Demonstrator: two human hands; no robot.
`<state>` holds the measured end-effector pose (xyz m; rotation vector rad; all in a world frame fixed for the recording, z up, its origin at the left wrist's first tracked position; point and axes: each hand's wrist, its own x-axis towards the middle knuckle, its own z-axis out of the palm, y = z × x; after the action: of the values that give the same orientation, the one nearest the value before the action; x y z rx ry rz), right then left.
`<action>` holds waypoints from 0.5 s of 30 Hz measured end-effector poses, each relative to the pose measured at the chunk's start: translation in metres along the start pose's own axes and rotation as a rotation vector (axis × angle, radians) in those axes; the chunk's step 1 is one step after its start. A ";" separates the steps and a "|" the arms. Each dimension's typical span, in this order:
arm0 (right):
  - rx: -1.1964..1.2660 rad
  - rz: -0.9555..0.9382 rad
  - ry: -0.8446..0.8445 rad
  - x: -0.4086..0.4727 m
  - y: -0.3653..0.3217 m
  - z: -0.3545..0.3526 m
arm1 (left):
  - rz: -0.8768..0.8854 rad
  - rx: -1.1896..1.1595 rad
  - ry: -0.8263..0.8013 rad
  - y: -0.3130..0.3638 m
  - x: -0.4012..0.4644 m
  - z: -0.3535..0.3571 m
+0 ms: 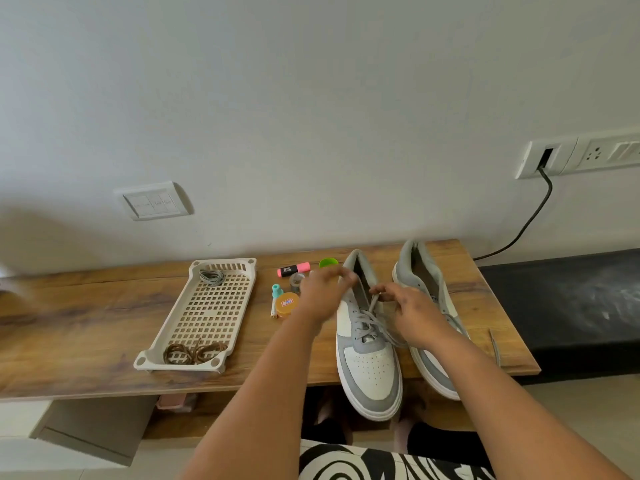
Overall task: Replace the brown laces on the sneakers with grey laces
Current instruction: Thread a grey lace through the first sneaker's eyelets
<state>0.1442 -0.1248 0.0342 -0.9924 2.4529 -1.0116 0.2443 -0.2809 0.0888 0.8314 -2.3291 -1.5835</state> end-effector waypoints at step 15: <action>-0.005 0.023 -0.016 0.002 0.000 0.003 | 0.156 0.769 0.034 -0.011 0.002 0.002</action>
<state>0.1441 -0.1271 0.0319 -0.9680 2.4490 -0.9874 0.2455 -0.2837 0.0778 0.7563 -2.9045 -0.5732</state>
